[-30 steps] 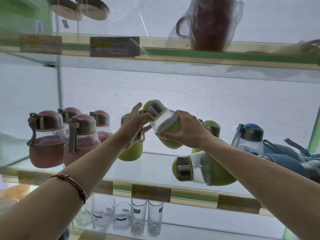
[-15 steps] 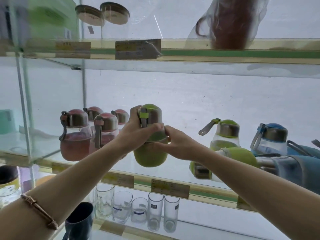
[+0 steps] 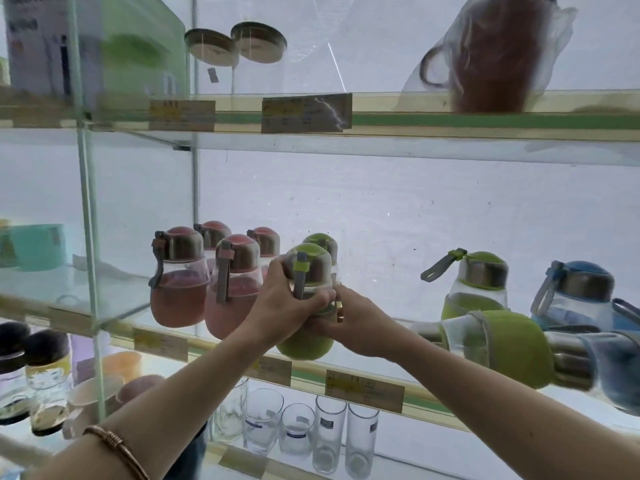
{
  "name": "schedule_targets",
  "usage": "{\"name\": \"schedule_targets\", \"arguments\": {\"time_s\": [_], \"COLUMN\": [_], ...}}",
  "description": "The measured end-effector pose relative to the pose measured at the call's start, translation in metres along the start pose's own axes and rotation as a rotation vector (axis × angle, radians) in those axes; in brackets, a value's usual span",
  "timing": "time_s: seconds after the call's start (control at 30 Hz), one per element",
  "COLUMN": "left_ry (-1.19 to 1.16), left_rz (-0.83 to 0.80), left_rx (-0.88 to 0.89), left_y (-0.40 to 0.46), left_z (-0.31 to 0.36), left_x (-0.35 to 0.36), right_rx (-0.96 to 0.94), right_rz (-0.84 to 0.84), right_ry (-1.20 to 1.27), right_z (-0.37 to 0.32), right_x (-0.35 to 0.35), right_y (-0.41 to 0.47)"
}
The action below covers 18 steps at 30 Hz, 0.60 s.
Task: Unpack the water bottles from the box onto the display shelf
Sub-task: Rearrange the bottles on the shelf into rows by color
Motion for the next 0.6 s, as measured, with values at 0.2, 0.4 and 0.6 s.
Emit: {"name": "schedule_targets", "arguments": {"time_s": [0.2, 0.4, 0.6], "left_ry": [0.127, 0.177, 0.438], "left_rz": [0.042, 0.035, 0.232], "left_rx": [-0.017, -0.037, 0.174], "left_y": [0.002, 0.001, -0.030], "left_z": [-0.002, 0.004, 0.026], "left_x": [0.006, 0.005, 0.003], "right_rx": [0.001, 0.057, 0.093], "right_rz": [0.053, 0.069, 0.102], "right_ry": [-0.055, -0.191, -0.363], "right_z": [-0.008, -0.020, -0.029], "right_x": [-0.006, -0.009, -0.039], "right_y": [-0.007, -0.015, -0.045]}}
Point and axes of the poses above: each hand's wrist, its own y-axis towards the middle knuckle, its own x-axis out of the palm, z = x × y, the point moved 4 cm from there along y, towards the middle knuckle, and after that the axes turned 6 degrees about z, right-handed, at the moved point
